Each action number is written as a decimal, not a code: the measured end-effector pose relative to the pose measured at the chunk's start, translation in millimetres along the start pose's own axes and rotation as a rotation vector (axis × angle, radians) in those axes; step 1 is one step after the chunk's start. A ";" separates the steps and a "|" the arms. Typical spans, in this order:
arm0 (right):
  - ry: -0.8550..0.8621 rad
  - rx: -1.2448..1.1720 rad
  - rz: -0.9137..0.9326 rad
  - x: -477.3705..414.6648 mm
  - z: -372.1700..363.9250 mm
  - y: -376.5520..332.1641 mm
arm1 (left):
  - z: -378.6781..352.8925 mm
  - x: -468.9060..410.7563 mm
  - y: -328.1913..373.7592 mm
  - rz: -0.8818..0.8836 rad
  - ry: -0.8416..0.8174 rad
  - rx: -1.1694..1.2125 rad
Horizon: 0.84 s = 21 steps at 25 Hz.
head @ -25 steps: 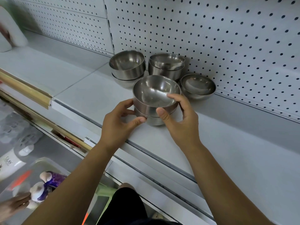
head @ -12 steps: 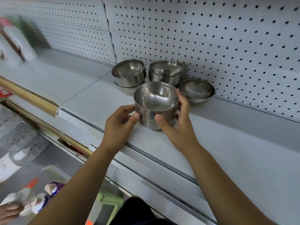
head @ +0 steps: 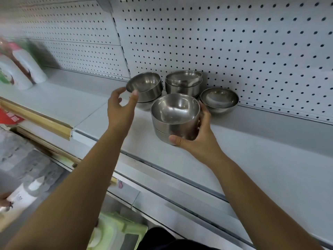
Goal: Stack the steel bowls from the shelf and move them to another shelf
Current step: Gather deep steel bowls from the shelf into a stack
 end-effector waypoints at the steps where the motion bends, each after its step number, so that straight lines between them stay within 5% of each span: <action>1: 0.005 -0.001 0.005 -0.3 0.1 -0.7 | -6.5 -8.1 3.5 -0.015 -0.032 -0.052; 13: 0.045 0.005 0.017 -0.6 3.9 0.1 | -22.8 -36.3 1.9 -0.081 -0.035 -0.246; 21: 0.040 -0.019 0.007 0.3 3.1 -0.7 | 4.5 -14.6 39.9 -0.175 0.023 0.068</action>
Point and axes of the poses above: each hand's wrist, its own x-axis away from the middle knuckle, its own z-axis out of the back of the hand, y = z × x, the point moved 10 cm from there along -x, towards the middle knuckle, and after that the axes turned 2 degrees about z, right-handed, at the moved point
